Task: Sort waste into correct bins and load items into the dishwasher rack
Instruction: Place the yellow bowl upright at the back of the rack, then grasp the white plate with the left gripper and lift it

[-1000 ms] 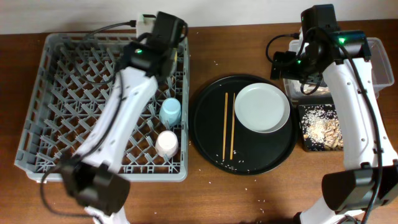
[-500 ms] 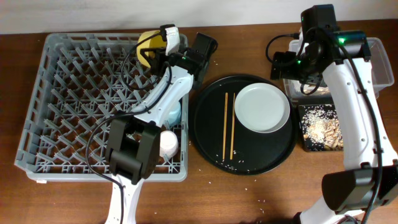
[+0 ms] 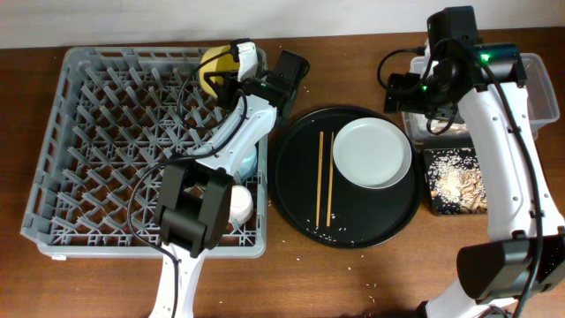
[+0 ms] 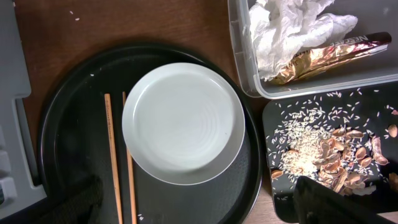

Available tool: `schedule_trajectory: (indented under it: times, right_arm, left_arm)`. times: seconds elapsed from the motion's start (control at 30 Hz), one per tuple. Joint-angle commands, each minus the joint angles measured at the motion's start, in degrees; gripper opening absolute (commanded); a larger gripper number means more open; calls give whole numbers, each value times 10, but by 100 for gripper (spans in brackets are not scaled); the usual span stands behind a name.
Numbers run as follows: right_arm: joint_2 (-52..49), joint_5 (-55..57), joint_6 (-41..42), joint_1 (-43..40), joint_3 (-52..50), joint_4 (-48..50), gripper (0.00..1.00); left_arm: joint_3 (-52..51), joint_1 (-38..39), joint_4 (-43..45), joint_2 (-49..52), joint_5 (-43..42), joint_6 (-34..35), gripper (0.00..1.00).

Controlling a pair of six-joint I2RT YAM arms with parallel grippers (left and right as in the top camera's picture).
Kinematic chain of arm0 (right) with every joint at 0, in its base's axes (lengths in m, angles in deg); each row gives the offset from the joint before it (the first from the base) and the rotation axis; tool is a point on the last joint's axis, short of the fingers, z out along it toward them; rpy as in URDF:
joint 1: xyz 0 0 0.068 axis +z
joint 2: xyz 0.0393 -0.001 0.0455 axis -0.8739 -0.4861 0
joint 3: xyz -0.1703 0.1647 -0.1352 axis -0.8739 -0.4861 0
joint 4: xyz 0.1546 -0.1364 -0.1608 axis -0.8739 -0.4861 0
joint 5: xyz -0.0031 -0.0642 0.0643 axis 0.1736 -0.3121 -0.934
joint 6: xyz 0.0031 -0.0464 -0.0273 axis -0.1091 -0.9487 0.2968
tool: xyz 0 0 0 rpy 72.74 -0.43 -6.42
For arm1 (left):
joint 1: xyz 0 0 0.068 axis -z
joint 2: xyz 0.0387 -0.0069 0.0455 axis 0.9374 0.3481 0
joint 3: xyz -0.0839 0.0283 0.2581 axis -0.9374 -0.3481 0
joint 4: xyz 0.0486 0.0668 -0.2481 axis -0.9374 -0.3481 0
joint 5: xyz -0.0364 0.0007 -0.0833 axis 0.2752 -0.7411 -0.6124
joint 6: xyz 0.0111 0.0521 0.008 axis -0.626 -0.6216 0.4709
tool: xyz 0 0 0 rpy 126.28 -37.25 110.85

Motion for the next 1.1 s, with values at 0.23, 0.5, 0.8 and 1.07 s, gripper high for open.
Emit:
schedule_trajectory:
  times: [0.23, 0.5, 0.8, 1.07]
  right_arm:
    - [-2, 9, 5, -2, -2, 0, 98]
    - [-2, 9, 5, -2, -2, 0, 98]
    - [-2, 9, 5, -2, -2, 0, 98]
    - [-2, 9, 5, -2, -2, 0, 99]
  left_arm:
    - [1, 7, -8, 17, 7, -3, 0]
    - [1, 58, -11, 17, 7, -53, 20]
    - [75, 59, -67, 3, -254, -167, 75]
    - [144, 45, -184, -42, -808, -54, 75]
